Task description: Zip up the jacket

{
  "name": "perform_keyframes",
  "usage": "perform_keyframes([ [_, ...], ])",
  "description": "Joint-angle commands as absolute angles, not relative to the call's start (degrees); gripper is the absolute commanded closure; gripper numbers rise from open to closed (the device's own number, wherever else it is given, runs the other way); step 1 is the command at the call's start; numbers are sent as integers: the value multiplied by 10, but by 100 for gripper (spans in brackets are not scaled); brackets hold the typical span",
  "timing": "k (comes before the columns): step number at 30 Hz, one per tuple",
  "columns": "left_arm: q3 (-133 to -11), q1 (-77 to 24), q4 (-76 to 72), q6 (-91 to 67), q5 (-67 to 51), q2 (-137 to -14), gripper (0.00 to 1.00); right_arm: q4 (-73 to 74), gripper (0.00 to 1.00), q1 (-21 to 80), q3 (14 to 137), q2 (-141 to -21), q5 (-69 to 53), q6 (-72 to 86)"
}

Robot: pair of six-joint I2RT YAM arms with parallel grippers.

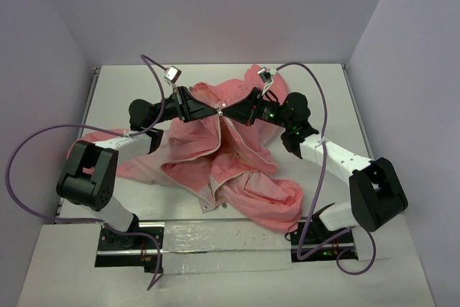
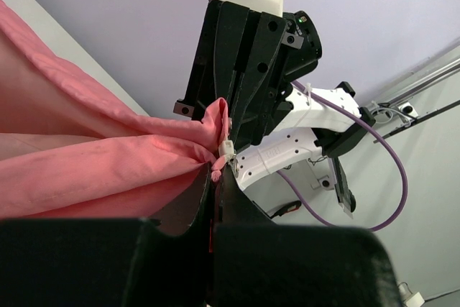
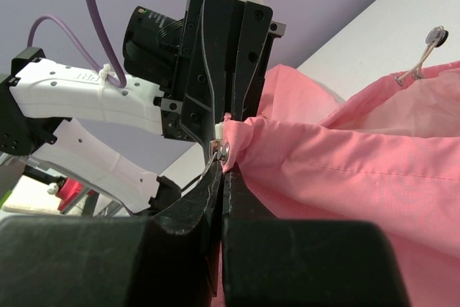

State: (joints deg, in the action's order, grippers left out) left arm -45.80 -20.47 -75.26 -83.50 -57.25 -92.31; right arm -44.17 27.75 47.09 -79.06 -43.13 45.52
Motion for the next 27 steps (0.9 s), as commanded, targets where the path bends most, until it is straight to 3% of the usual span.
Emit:
perform_keyframes([
  [1,-472,-239,-865,-810,-617,-926,100,-496,100,287,529,-794,-428,456],
  [13,-482,-239,-740,-721,-610,-895,99,-491,100,288,530,-792,-438,454],
  [17,-488,-239,-659,-670,-610,-862,93,-492,100,288,533,-799,-438,455],
  [20,-499,-239,-582,-605,-605,-839,72,-494,100,288,535,-802,-439,456],
  [24,-519,-239,-410,-516,-586,-802,30,-494,100,288,536,-800,-447,456],
  [27,-558,-237,-262,-403,-559,-773,14,-492,100,288,533,-795,-451,455],
])
